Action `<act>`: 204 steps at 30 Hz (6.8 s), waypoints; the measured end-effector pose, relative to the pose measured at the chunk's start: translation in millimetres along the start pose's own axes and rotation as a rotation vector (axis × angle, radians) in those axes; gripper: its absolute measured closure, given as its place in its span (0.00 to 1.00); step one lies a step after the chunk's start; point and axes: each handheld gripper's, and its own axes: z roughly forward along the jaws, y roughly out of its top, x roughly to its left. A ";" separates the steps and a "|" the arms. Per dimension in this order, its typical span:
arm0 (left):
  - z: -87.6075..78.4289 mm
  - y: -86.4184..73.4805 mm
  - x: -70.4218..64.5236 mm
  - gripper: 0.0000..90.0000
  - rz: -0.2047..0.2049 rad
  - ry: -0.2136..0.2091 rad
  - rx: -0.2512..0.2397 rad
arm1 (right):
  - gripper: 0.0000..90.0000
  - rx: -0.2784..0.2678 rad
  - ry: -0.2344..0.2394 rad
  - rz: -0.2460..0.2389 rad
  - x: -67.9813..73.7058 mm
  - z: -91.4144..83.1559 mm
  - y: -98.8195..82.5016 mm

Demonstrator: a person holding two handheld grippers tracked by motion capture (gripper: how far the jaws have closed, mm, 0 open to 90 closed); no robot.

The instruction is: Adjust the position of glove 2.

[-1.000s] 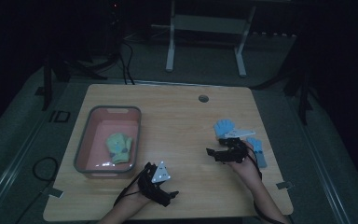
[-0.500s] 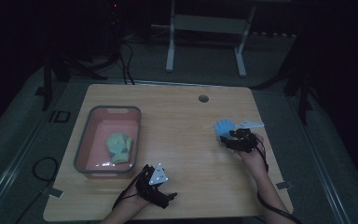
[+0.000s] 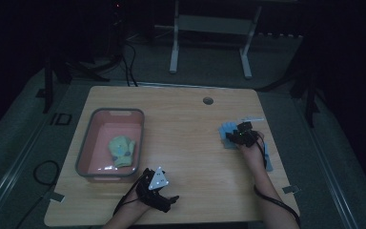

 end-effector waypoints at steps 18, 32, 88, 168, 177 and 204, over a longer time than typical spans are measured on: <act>0.8 -0.2 -0.6 0.03 0.008 0.010 -0.003 | 0.93 -0.018 -0.070 0.009 18.4 2.1 -4.3; 0.8 -0.5 -0.6 0.03 0.014 0.016 -0.011 | 0.93 -0.120 -0.006 -0.019 80.9 -56.6 0.6; 0.1 -0.9 -1.9 0.03 0.023 0.014 -0.030 | 0.68 -0.083 0.010 -0.085 153.4 -51.8 -39.8; 0.9 -3.1 -2.6 0.03 0.023 0.028 -0.034 | 0.97 -0.125 -0.153 0.107 46.3 -109.0 -59.7; 0.1 -2.7 -3.3 0.03 0.025 0.027 -0.040 | 0.97 -0.103 -0.123 0.084 78.9 -87.9 -59.0; 0.4 -4.0 -4.1 0.03 0.044 0.028 -0.039 | 0.75 -0.015 -0.065 0.057 70.2 -66.0 -66.3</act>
